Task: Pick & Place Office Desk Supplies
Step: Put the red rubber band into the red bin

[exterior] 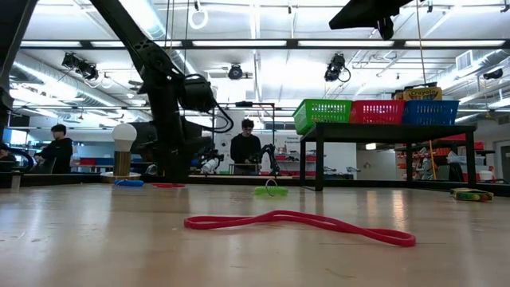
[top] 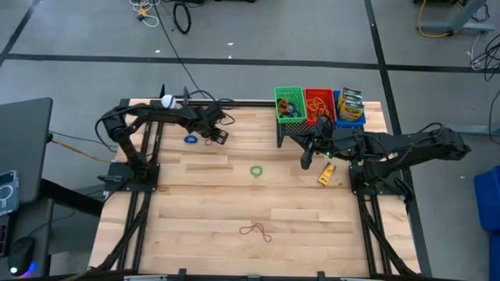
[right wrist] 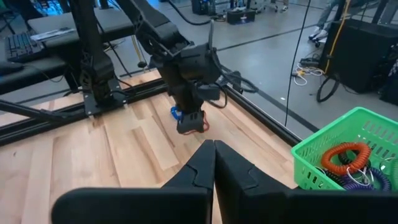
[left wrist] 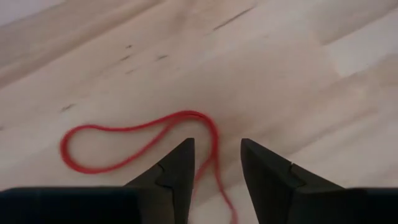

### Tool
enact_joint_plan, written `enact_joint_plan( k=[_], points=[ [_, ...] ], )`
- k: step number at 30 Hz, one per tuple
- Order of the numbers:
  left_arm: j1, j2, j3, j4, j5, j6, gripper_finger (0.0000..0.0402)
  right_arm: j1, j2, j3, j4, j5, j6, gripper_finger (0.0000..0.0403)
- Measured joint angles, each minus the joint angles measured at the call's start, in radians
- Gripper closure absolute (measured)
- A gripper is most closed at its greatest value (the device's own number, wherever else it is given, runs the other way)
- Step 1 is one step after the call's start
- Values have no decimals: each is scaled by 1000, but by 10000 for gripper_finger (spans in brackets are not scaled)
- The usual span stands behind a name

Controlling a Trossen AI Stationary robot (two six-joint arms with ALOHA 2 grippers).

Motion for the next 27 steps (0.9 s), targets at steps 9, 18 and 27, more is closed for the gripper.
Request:
enact_joint_plan(
  k=[9,18,27],
  points=[
    [-13,49,5,5,-51,-27,290,0,0,0,0,0,-2,394],
    [-54,41,3,2,-54,-16,394,0,0,1,-1,-1,-10,394],
    [-170,-64,-1,-63,-119,-88,398,0,0,2,-24,-3,-7,394]
  ],
)
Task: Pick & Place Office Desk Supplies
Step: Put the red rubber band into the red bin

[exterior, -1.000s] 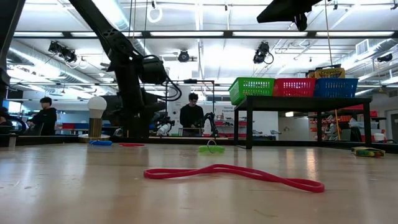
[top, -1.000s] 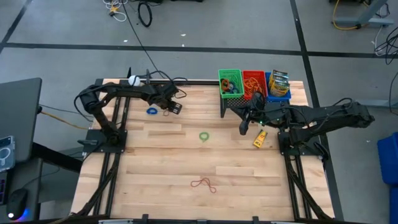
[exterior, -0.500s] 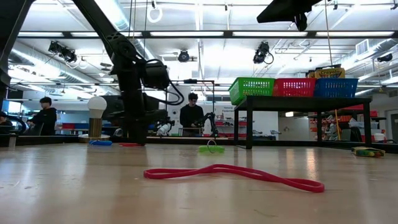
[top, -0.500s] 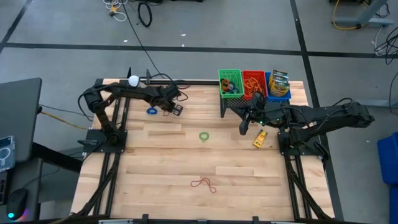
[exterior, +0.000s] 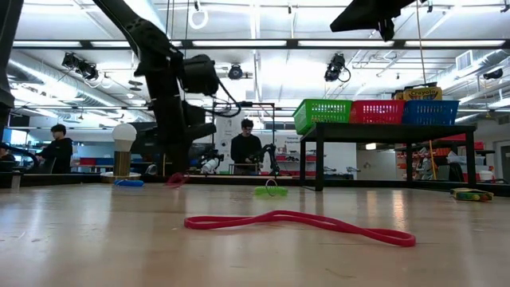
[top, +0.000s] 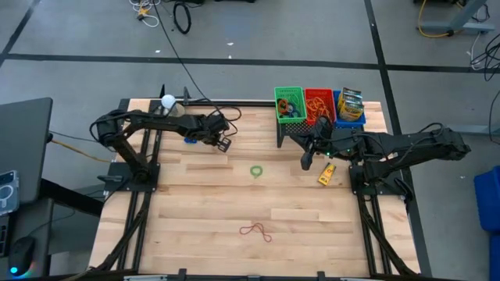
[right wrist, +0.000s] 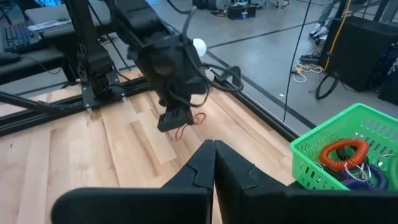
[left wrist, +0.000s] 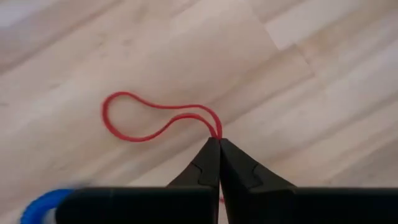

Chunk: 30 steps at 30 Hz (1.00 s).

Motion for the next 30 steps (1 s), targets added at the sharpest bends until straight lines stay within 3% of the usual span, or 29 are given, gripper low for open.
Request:
enact_joint_plan(
  k=[18,25,30],
  points=[
    [-336,-45,0,36,-232,-12,399,13,12,0,-58,-19,59,394],
    [-449,-45,0,175,-298,190,399,60,126,0,-58,-27,49,388],
    [-497,-46,0,362,-216,371,399,94,253,0,-24,-30,47,345]
  ],
)
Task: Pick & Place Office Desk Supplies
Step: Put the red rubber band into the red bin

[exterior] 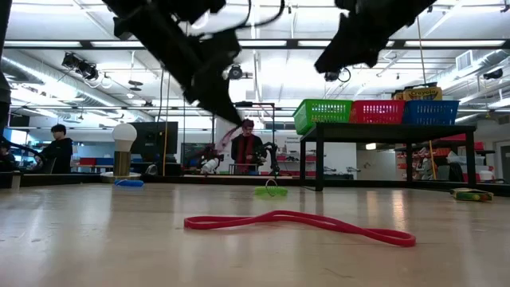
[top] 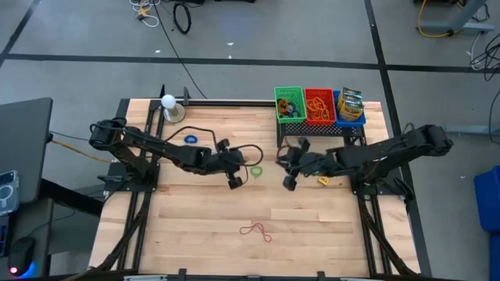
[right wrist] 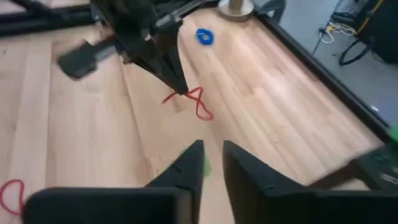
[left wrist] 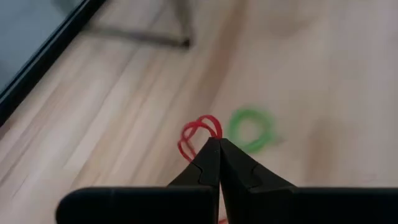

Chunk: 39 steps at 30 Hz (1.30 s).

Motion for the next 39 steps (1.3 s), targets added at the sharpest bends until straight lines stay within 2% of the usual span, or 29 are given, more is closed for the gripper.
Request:
enact_joint_plan(
  k=[5,10,19,25,30,39],
  points=[
    [-29,-1,0,129,77,104,399,21,103,0,106,0,-72,290],
    [-38,-1,0,196,140,122,399,26,188,0,213,0,-202,249],
    [-54,-1,0,281,199,126,399,20,279,-1,337,-12,-318,218],
    [-60,-1,0,280,212,126,399,17,297,-1,395,-39,-398,229],
    [-60,-1,0,282,221,128,399,10,297,-1,390,-107,-402,266],
    [-59,0,0,289,221,143,399,-7,297,-1,388,-136,-426,320]
  ],
)
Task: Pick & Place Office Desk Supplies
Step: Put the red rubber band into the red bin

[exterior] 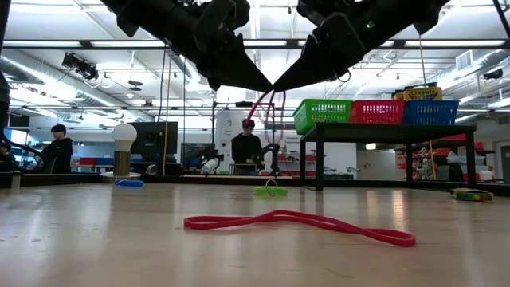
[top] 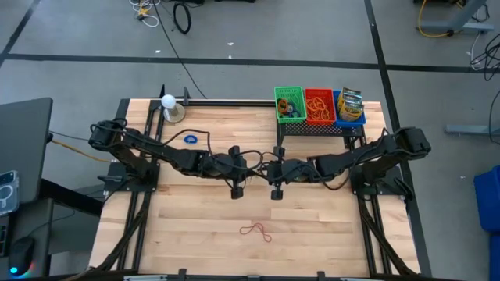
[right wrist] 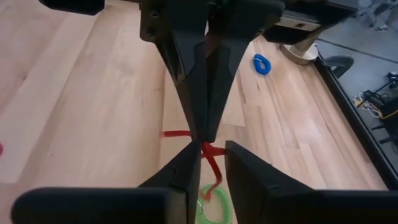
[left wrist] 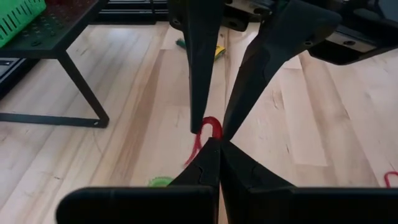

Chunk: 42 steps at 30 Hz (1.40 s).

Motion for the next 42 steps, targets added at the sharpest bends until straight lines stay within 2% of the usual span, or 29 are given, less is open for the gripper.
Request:
enact_joint_plan(
  k=[6,12,19,24,30,33,35,40,42],
  points=[
    [0,0,0,5,-1,2,399,-5,0,0,-4,-23,10,343],
    [2,-24,0,-2,-20,-1,378,-6,0,0,-21,-22,70,393],
    [75,-158,2,-197,8,-99,327,-4,-6,0,-75,-18,150,396],
    [132,-204,-10,-224,21,-105,339,-1,-79,5,-131,7,187,396],
    [187,-205,-178,35,17,-176,393,-2,-227,88,-391,99,247,399],
    [192,-205,-273,194,14,-228,395,-15,-292,181,-581,153,296,397],
    [191,-205,-318,257,-23,-254,393,-39,-318,262,-708,191,347,397],
    [193,-204,-362,281,-82,-297,392,-189,-331,437,-1023,267,535,397],
    [192,-204,-364,282,-87,-297,392,-275,-331,474,-1086,275,560,397]
  ],
)
